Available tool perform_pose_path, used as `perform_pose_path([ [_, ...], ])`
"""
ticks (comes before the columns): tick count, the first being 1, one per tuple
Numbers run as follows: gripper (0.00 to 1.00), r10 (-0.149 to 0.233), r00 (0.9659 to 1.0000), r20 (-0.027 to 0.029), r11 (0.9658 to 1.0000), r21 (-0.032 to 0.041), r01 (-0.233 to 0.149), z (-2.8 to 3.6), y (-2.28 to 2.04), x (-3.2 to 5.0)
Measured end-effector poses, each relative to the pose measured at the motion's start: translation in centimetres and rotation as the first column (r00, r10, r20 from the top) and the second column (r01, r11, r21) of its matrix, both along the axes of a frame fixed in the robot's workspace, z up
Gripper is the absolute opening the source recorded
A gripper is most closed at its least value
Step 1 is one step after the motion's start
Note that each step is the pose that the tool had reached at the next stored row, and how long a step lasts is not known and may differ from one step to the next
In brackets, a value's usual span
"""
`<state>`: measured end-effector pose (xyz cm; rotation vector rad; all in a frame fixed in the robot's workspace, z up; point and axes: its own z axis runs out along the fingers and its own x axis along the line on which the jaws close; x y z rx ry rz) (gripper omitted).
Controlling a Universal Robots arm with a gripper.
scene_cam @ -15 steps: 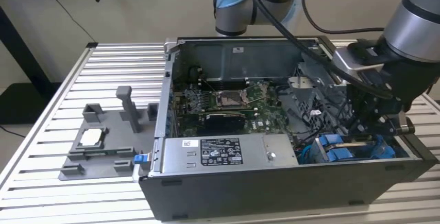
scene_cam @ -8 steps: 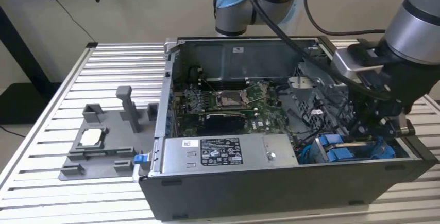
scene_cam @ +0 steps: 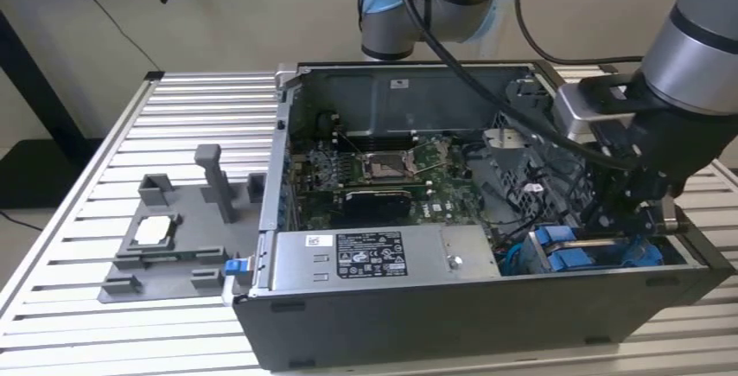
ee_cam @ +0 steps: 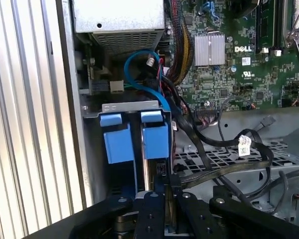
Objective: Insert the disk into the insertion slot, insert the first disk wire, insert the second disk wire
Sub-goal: 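Insert the second disk wire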
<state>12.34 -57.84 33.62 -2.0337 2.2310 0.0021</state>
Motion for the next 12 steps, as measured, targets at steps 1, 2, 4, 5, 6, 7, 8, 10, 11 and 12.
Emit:
perform_pose_path([
  [1,0.16,-0.006,1.0000,0.0000,1.0000,-0.0004,0.006,-0.03,0.00,0.00],
  [2,0.17,-0.009,1.0000,-0.0005,1.0000,-0.0002,0.009,-0.05,0.00,0.00],
  [4,0.17,-0.012,0.9999,-0.0047,0.9999,0.0003,0.012,-0.08,-0.02,0.01],
  [5,0.24,-0.013,0.9999,-0.0071,0.9999,0.0002,0.013,-0.04,-0.02,0.02],
  [6,0.24,-0.014,0.9998,-0.0109,0.9999,0.0005,0.014,0.11,-0.02,0.03],
  [7,0.24,-0.015,0.9998,-0.0143,0.9999,0.0004,0.015,0.30,-0.03,0.03],
  [8,0.24,-0.016,0.9997,-0.0170,0.9999,0.0001,0.016,0.53,-0.03,0.03],
  [10,0.24,-0.018,0.9996,-0.0216,0.9998,0.0000,0.018,1.03,-0.03,0.04],
  [11,0.24,-0.019,0.9995,-0.0234,0.9998,0.0002,0.019,1.28,-0.04,0.04],
  [12,0.24,-0.020,0.9995,-0.0258,0.9998,0.0000,0.020,2.07,-0.04,0.04],
])
